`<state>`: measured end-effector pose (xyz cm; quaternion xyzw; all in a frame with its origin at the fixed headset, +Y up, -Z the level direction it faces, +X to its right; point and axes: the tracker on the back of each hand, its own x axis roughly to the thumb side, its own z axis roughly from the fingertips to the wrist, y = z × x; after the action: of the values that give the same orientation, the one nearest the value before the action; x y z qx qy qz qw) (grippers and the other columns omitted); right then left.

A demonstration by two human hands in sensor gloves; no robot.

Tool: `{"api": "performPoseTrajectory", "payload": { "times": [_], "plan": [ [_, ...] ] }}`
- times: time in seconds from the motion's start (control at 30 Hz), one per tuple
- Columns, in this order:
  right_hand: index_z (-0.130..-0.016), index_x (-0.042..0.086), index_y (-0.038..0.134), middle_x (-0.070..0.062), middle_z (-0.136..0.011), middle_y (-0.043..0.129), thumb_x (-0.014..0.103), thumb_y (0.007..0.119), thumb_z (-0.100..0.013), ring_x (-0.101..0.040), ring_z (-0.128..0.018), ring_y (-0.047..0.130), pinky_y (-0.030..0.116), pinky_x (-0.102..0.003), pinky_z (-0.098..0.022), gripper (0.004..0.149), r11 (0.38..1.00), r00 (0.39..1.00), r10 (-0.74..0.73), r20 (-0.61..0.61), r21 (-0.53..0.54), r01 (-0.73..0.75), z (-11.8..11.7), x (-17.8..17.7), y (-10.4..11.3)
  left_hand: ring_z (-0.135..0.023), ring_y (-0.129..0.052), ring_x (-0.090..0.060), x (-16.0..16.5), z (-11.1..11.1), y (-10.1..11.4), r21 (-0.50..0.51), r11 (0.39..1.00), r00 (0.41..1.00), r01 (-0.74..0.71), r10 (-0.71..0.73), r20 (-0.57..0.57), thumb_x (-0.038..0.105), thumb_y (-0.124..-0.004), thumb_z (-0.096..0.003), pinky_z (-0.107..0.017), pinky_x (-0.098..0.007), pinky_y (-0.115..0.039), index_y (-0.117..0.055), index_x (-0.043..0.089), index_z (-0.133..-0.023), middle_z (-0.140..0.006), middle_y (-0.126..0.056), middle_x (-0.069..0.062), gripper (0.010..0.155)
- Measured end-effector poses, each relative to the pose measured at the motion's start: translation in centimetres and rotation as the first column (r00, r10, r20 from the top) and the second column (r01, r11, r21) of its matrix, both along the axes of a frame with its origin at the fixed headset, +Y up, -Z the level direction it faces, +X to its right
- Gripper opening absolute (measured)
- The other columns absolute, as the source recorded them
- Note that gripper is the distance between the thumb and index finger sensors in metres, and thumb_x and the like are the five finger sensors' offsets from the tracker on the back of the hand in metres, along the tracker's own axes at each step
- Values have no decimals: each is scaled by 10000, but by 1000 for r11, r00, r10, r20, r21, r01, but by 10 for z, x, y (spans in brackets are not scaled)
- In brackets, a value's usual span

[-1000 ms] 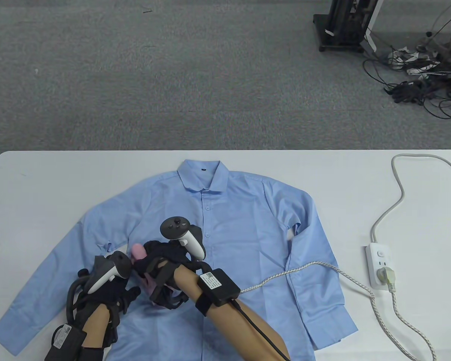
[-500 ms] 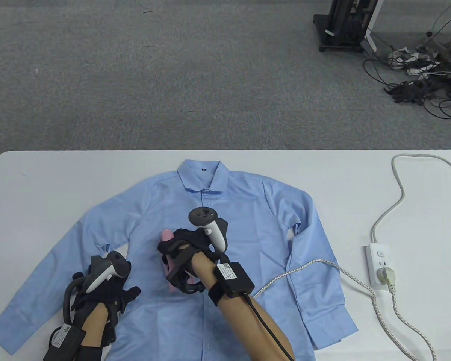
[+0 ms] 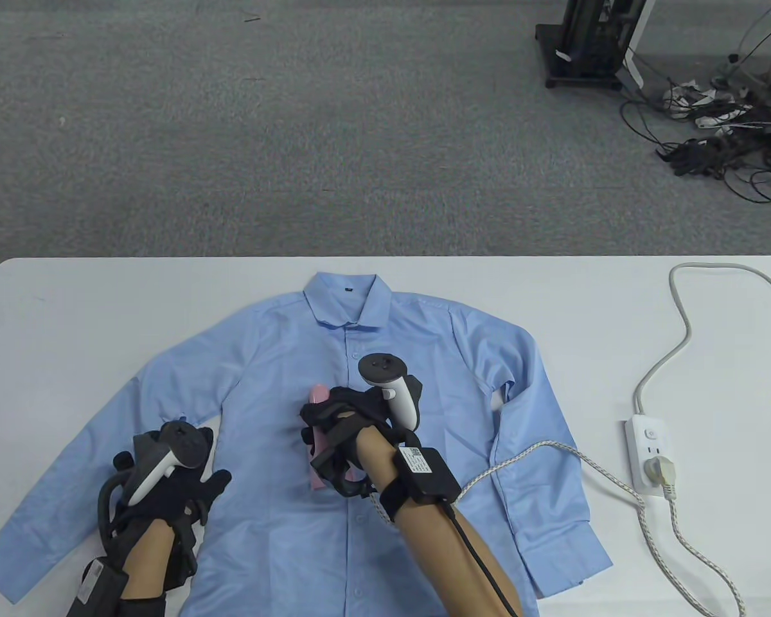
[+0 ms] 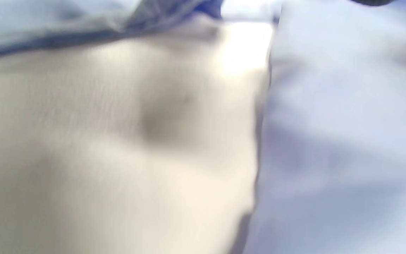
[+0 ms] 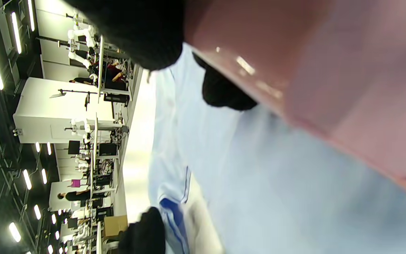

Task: Iron long-sleeve shirt with electric iron on table

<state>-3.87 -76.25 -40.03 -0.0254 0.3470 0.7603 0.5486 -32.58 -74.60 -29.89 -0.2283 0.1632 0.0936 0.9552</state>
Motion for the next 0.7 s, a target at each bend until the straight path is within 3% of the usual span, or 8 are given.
{"api": "performPoseTrajectory", "payload": {
  "times": [0.13,0.27,0.5,0.7],
  "plan": [
    [-876,-114,388,-207,-771,666,284,757,-452,-256,-592,911,862,-436,-456,688,998,991,-12,-132,65,20,24,-17,20,-1036,135,-243,-10,5,10,39,999,998,-25,28,-62,620,-537,-419,-688,-609,56,-81,513,-972,-1051,162,78,725],
    [-882,-106,386,-203,-782,662,288,754,-454,-255,-605,909,863,-436,-468,689,998,953,-30,-303,50,47,57,-53,32,-1037,133,-247,-12,7,15,39,998,995,-56,59,-76,631,-535,-419,-686,-608,58,-101,498,-991,-1061,150,73,730],
    [-870,-85,390,-186,-775,654,282,761,-443,-254,-606,903,854,-447,-475,675,998,920,-43,-390,-51,25,106,-96,13,-1041,120,-244,-18,5,2,11,1000,995,-11,12,-103,600,-537,-426,-688,-606,54,-140,498,-996,-1068,127,76,701],
    [-872,-69,380,-165,-784,641,292,760,-461,-235,-618,896,851,-435,-488,666,988,903,-104,-418,-150,45,109,-107,-9,-1035,134,-241,-19,3,-12,-71,997,996,-32,25,-88,607,-544,-424,-682,-604,64,-133,506,-992,-1063,141,77,708]
  ]
}}
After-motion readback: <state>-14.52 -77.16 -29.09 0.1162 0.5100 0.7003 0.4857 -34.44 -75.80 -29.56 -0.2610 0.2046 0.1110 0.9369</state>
